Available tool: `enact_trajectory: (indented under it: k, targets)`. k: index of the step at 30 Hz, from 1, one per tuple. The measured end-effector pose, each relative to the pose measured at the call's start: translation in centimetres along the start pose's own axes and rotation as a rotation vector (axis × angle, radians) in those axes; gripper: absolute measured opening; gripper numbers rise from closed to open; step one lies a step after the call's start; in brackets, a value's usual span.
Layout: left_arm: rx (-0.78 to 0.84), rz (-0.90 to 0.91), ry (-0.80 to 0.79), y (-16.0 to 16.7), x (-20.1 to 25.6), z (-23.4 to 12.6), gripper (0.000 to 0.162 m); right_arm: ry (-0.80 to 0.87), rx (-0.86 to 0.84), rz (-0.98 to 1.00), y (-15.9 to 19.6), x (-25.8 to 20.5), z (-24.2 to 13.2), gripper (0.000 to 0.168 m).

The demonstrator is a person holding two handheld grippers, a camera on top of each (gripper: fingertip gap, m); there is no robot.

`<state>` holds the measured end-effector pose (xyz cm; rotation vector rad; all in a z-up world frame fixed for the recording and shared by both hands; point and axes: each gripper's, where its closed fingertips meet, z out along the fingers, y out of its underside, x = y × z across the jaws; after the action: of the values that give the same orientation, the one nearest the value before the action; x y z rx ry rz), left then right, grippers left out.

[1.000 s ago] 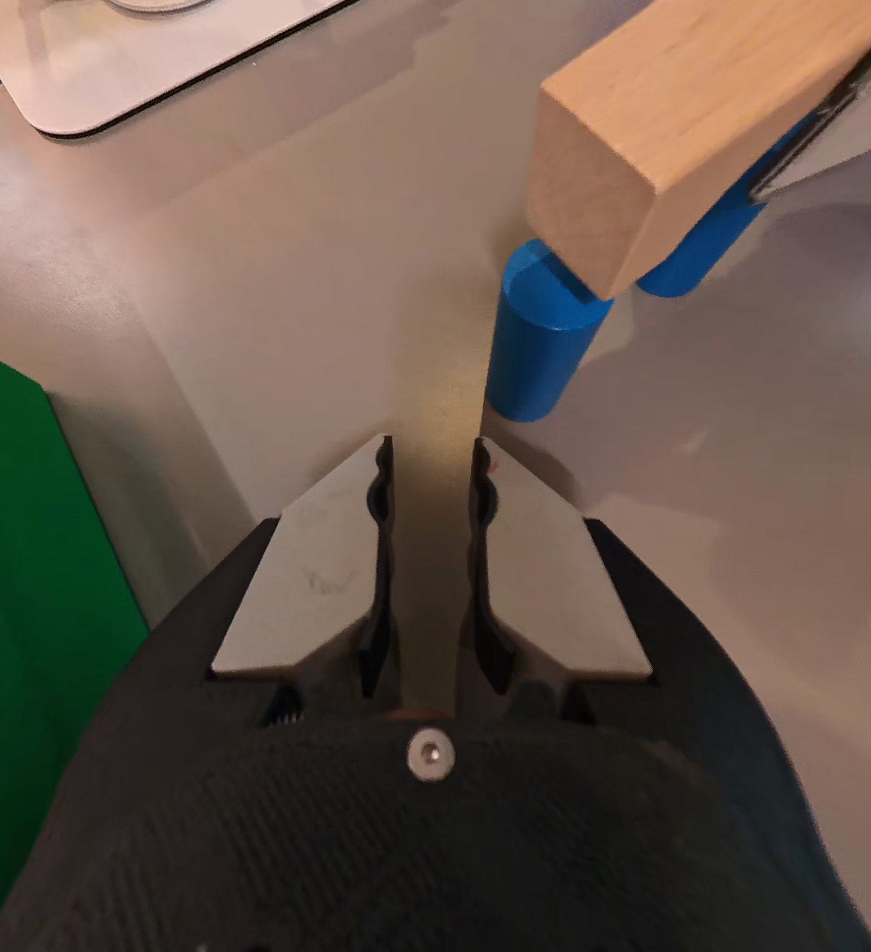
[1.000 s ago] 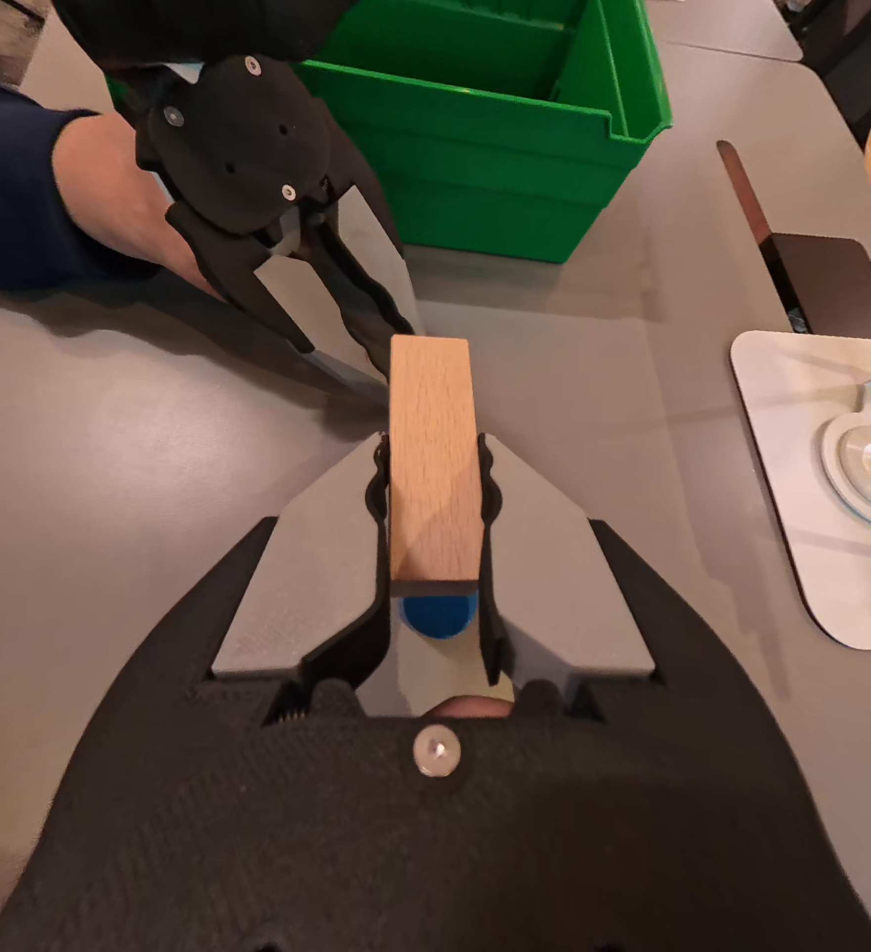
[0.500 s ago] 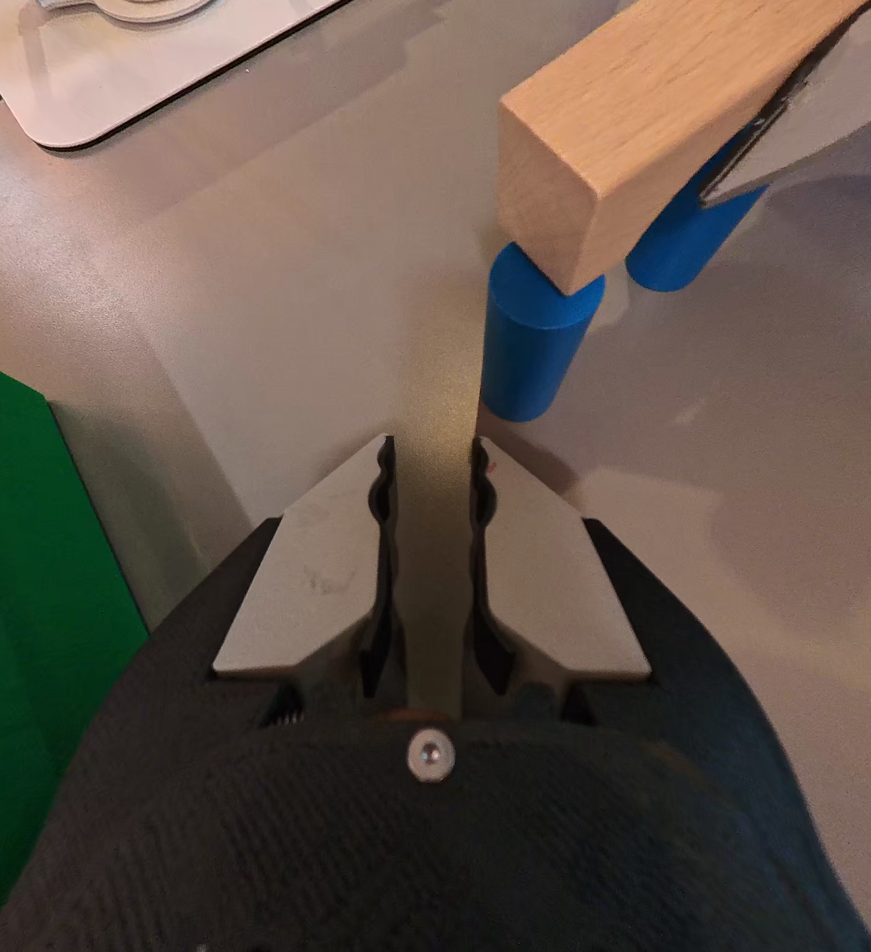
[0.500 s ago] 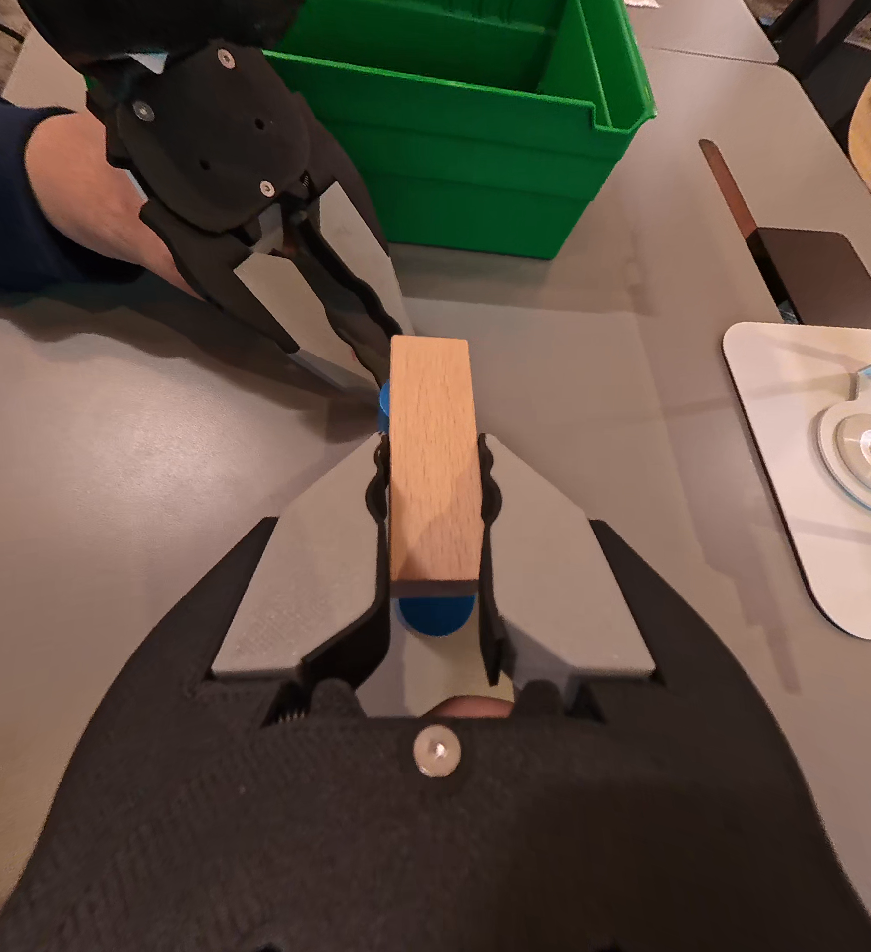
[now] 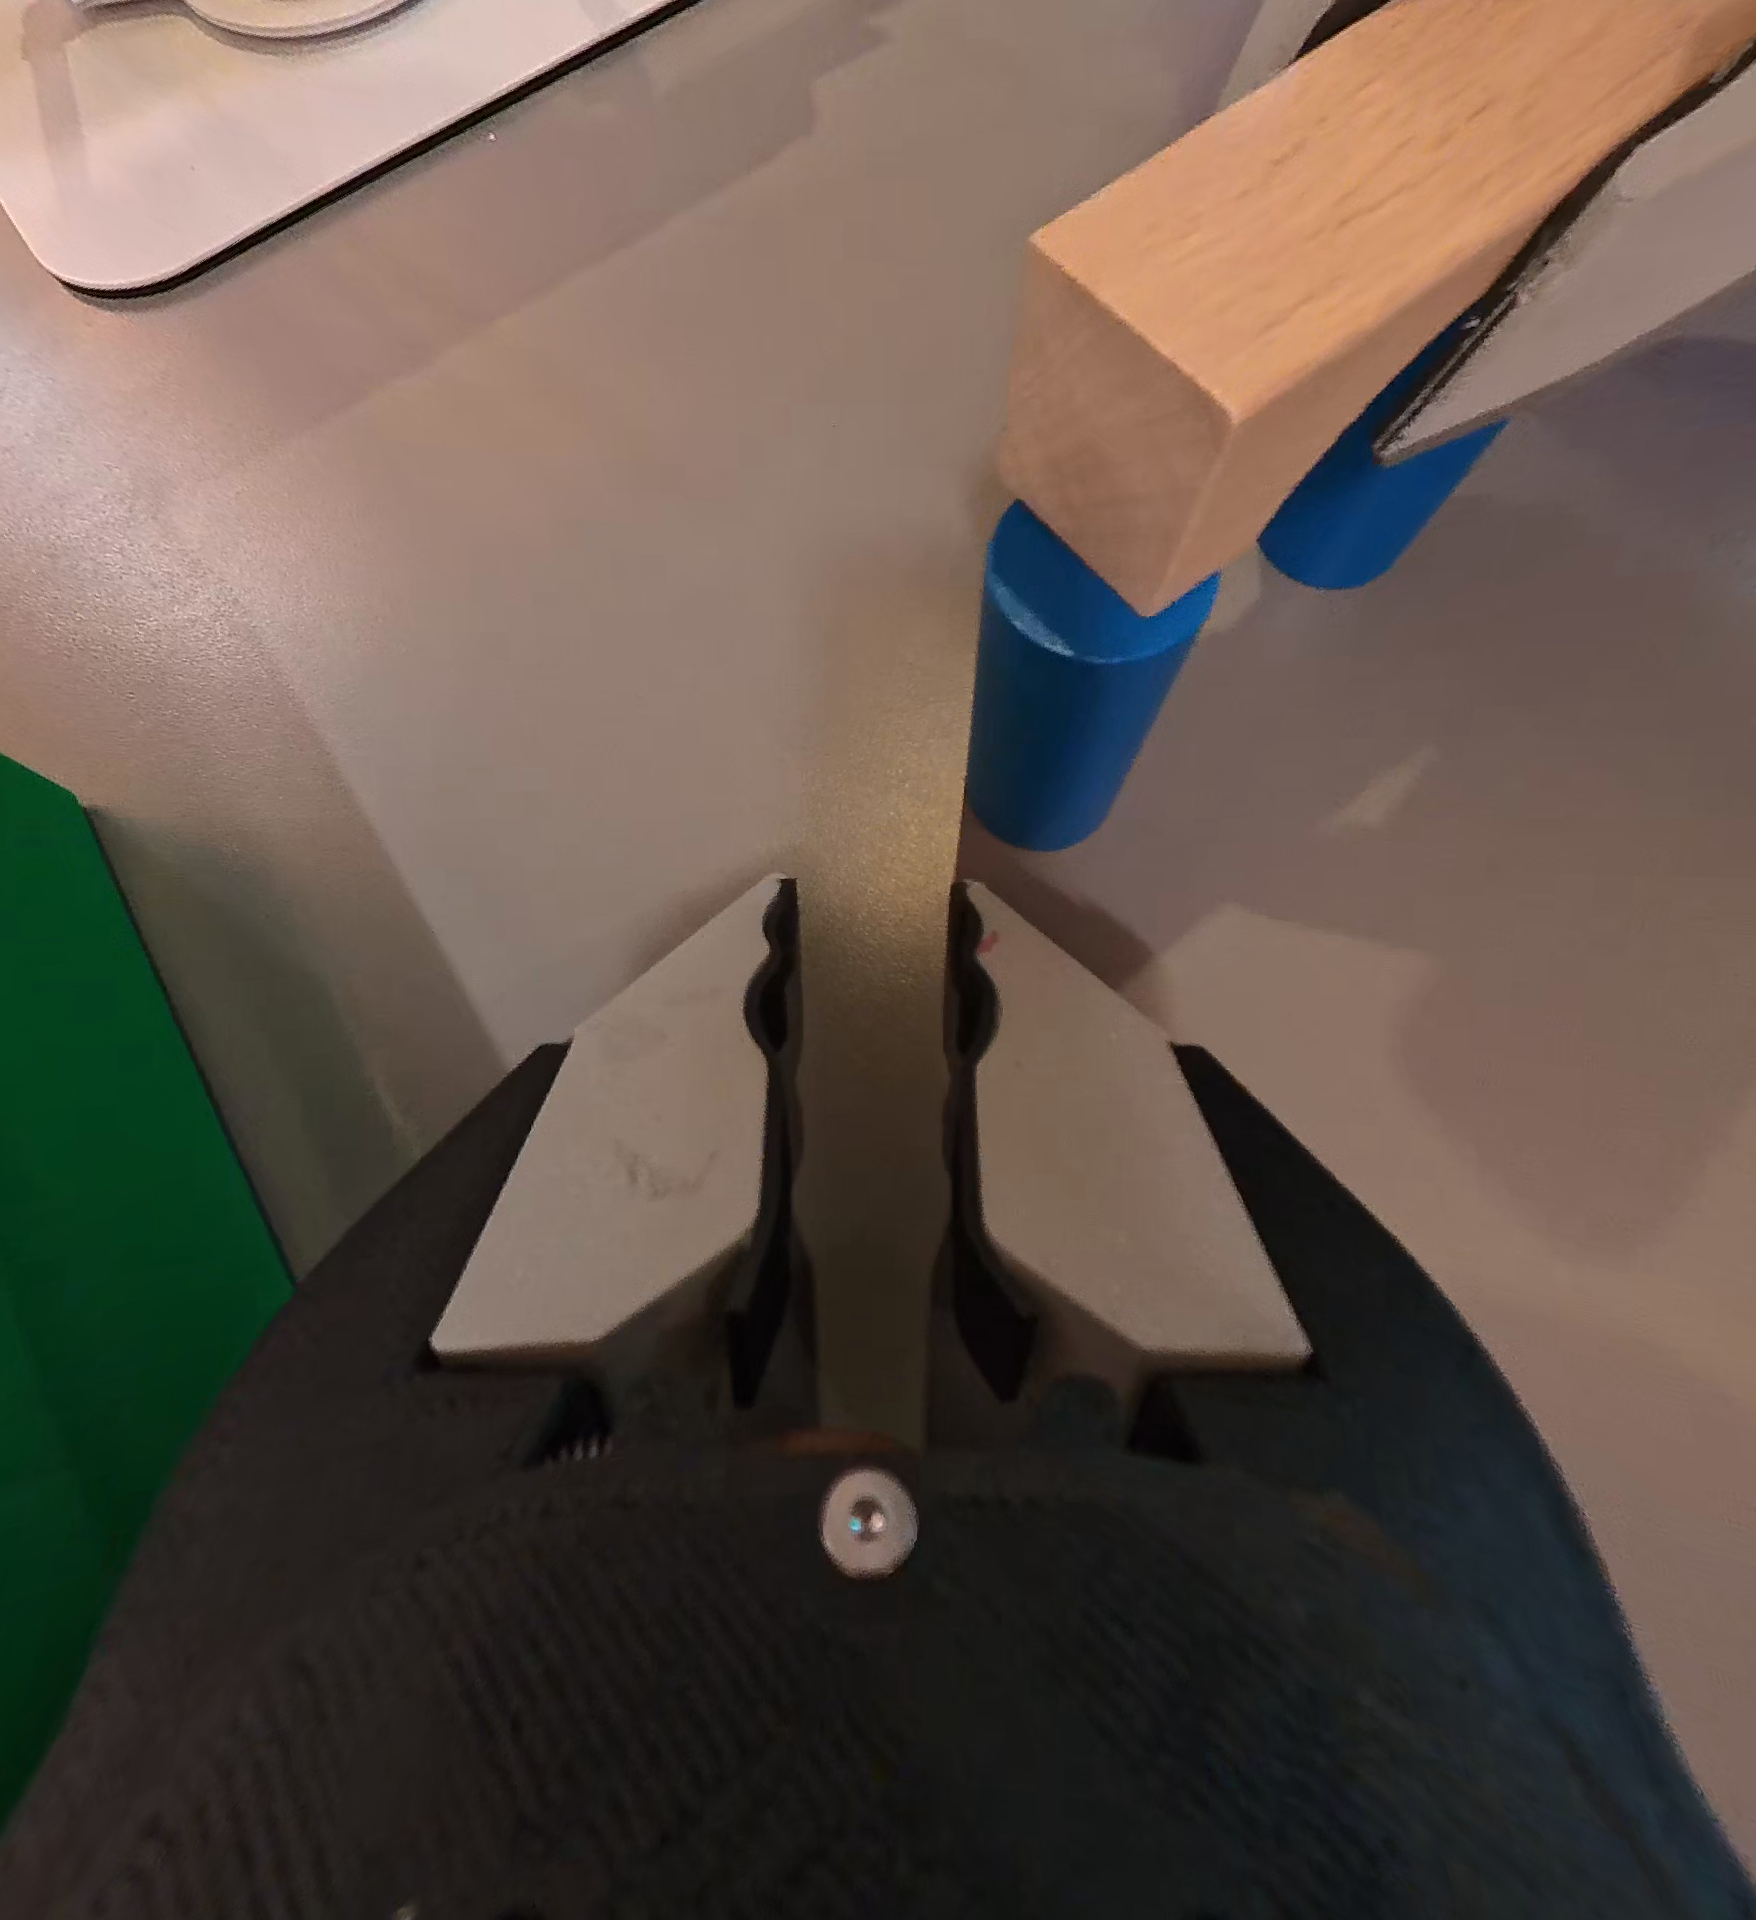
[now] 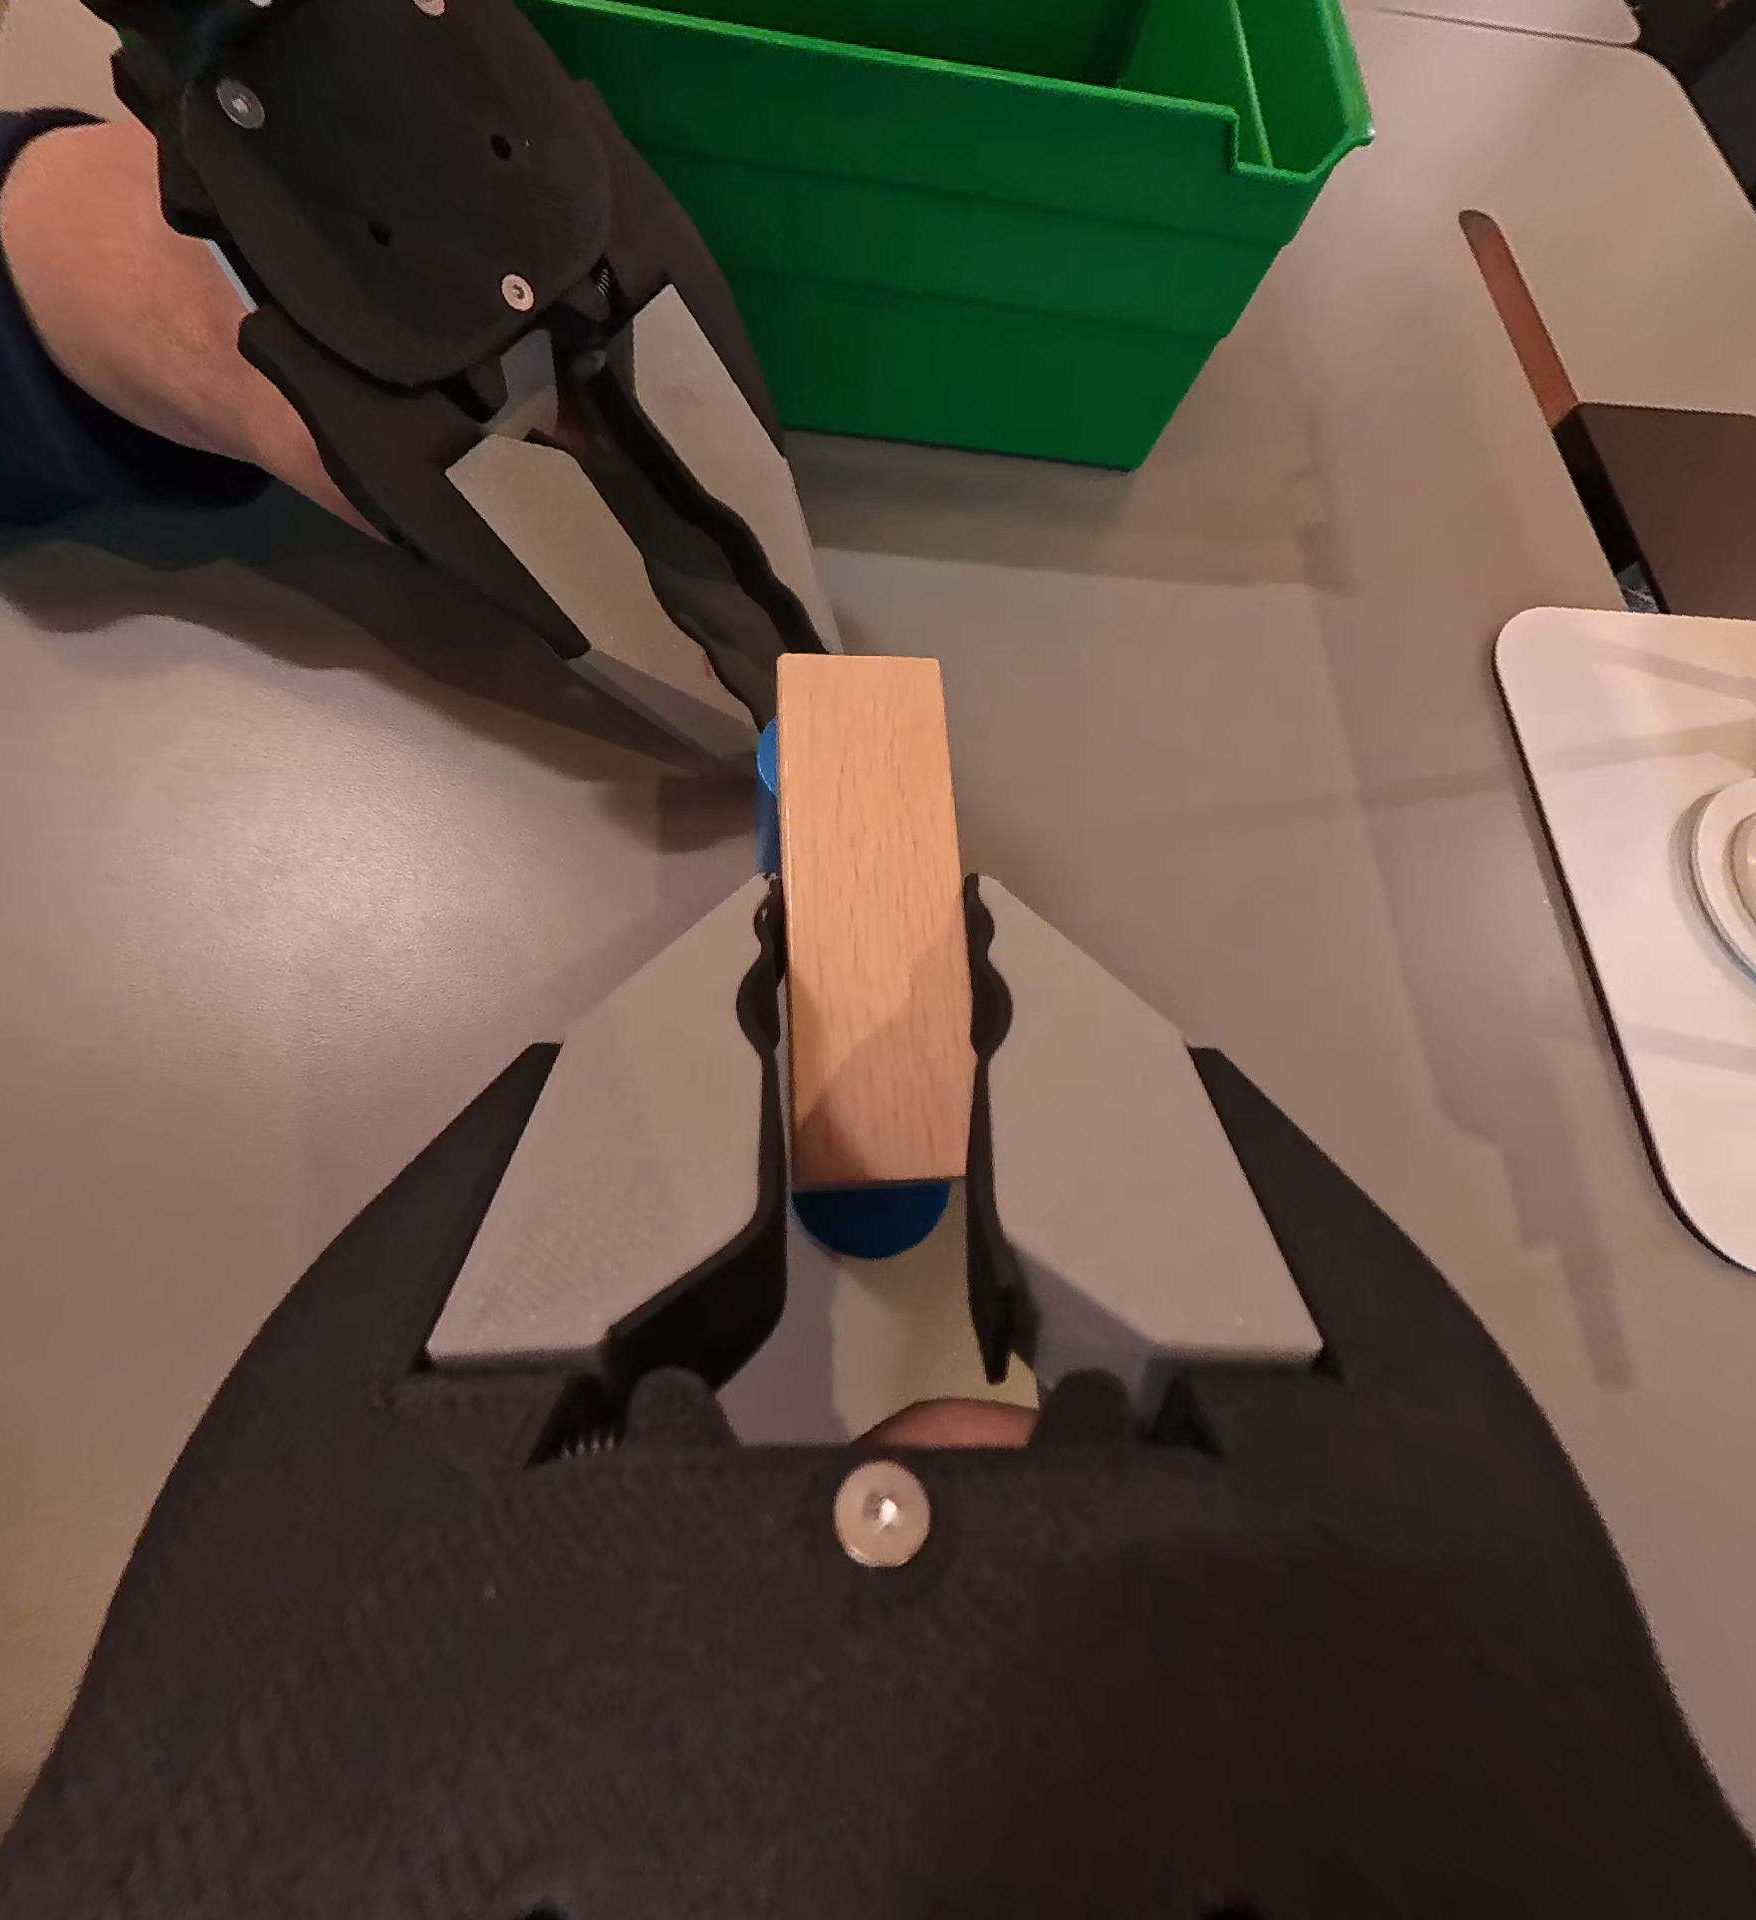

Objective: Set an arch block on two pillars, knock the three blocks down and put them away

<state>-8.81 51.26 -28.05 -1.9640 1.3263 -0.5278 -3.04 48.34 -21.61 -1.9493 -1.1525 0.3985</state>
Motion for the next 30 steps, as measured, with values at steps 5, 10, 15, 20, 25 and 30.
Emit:
enact_trajectory:
  k: [5, 10, 15, 20, 25, 30]
  targets:
    - [0.0, -0.001, 0.003, 0.0, 0.0, 0.0, 0.026, 0.012, 0.016, 0.004, -0.2, 0.2, -0.2, 0.032]
    - [0.0, -0.006, 0.008, 0.0, 0.0, 0.0, 0.027, 0.0, 0.034, 0.013, -0.4, 0.1, -0.7, 0.035]
    - [0.0, -0.013, 0.011, 0.0, 0.0, 0.0, 0.027, 0.025, 0.108, 0.014, -1.8, -0.1, -2.0, 0.038]
    - [0.0, -0.022, 0.012, 0.0, -0.1, 0.1, 0.028, 0.139, 0.237, -0.003, -4.0, 0.1, -3.6, 0.039]
    - [0.0, -0.027, 0.015, 0.1, -0.1, 0.1, 0.028, 0.416, 0.302, -0.007, -3.1, 1.7, -5.0, 0.044]
    - [0.001, -0.025, 0.007, 0.0, -0.2, 0.1, 0.03, 0.505, 0.403, -0.003, -3.0, 0.7, -7.0, 0.044]
